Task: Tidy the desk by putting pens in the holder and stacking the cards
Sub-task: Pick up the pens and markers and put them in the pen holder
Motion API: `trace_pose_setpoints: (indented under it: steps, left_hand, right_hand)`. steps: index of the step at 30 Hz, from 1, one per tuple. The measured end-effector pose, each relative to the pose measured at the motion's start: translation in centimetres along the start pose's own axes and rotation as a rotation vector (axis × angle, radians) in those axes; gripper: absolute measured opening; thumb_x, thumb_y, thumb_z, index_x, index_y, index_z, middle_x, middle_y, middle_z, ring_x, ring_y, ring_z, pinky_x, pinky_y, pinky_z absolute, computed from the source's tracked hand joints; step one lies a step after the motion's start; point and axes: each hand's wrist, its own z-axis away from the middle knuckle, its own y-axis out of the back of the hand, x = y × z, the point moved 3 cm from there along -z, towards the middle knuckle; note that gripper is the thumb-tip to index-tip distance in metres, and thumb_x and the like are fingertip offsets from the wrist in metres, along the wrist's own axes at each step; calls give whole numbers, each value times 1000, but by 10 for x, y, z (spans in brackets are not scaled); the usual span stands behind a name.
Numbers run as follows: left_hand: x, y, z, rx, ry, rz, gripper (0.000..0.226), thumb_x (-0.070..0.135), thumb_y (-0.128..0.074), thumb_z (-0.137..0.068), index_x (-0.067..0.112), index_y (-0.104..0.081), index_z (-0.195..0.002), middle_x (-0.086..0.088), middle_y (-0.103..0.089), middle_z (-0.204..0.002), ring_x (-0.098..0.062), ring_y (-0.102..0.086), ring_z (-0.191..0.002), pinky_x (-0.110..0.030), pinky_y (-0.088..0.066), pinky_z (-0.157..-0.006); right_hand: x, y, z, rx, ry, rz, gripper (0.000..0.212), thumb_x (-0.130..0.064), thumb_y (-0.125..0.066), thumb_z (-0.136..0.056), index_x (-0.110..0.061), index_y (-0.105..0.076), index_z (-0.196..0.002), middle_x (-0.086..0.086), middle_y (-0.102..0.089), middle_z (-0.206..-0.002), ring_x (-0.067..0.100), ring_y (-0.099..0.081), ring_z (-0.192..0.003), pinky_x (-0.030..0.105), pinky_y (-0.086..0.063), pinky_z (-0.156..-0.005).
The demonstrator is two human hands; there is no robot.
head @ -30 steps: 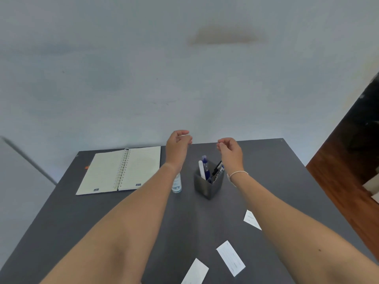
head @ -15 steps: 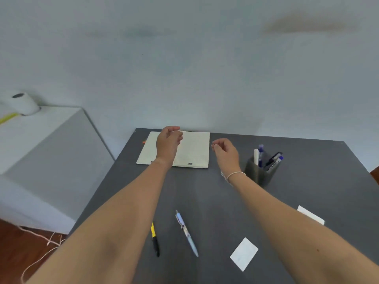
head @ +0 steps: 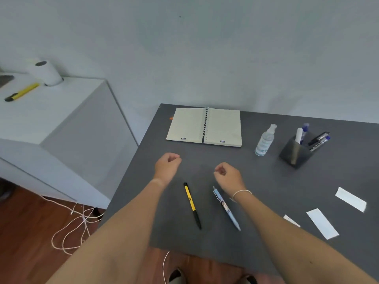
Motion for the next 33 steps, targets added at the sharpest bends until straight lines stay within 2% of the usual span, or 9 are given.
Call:
trace_pose_setpoints:
  steps: [4, 9, 12, 17, 22, 26, 28, 30, 33]
  left_hand:
    - [-31, -9, -2, -92, 68, -136, 7, 21, -63, -80, 17, -57, -83, -2, -59, -88, -18, -53, -79, -32, -47, -78]
    - [-51, -25, 3, -228, 163, -535, 38, 39, -68, -72, 14, -44, -57, -1, -49, -58, -20, -53, -54, -29, -51, -57]
    - [-49, -33, 3, -268, 126, -638, 36, 33, -69, -71, 13, -45, -53, -2, -50, -56, -18, -52, -48, -26, -47, -48]
    - [-41, -46, 3, -285, 137, -603, 28, 15, -63, -75, 10, -45, -53, -5, -51, -57, -19, -53, -47, -24, -46, -41]
    - [-27, -59, 3, -274, 65, -625, 32, 16, -60, -73, 11, -40, -49, -4, -46, -52, -25, -52, -52, -37, -56, -61]
    - [1, -84, 1, -298, -22, -433, 15, 16, -60, -73, 13, -49, -63, -5, -50, -66, -22, -50, -61, -40, -59, -65]
    - [21, -101, 2, -335, -67, -344, 10, 15, -59, -75, 14, -52, -67, -3, -54, -70, -20, -53, -62, -37, -58, -66]
    - [47, -124, 3, -382, -123, -285, 9, 13, -58, -77, 16, -54, -70, -4, -56, -74, -18, -56, -63, -30, -57, -59]
    - [86, -160, 11, -455, -212, -205, 3, 10, -57, -81, 12, -56, -82, -5, -56, -78, -16, -58, -64, -23, -53, -54]
  right_hand:
    - [16, -7, 7, -24, -65, 166, 12, -14, -58, -78, -13, -62, -90, 2, -61, -87, 18, -56, -82, 24, -40, -73]
    - [24, -14, 12, -87, -59, 395, 19, -23, -62, -78, -15, -58, -95, 1, -52, -95, 20, -52, -90, 27, -41, -78]
    - [26, -17, 13, -111, -47, 479, 22, -23, -63, -80, -11, -58, -99, 8, -55, -104, 26, -54, -98, 33, -43, -84]
    - [28, -12, 10, -112, -57, 428, 7, -10, -57, -79, -13, -56, -86, 11, -59, -103, 28, -56, -96, 31, -44, -82]
    - [25, 13, 0, -38, -70, 291, 8, -9, -59, -79, -14, -55, -83, 5, -56, -92, 22, -52, -85, 26, -40, -76]
    - [15, 55, -13, 72, -52, 148, 13, -8, -63, -78, -17, -53, -81, 1, -54, -83, 17, -50, -78, 22, -37, -72]
    - [9, 81, -20, 139, -62, 71, 13, -10, -64, -78, -16, -54, -82, 0, -55, -82, 17, -50, -77, 25, -41, -71]
    - [5, 111, -27, 196, -58, -7, 12, -12, -65, -80, -16, -54, -83, 0, -55, -81, 18, -51, -76, 29, -46, -73]
    - [0, 160, -35, 290, -17, -96, 11, -15, -63, -82, -20, -54, -83, -6, -54, -75, 15, -53, -73, 22, -44, -68]
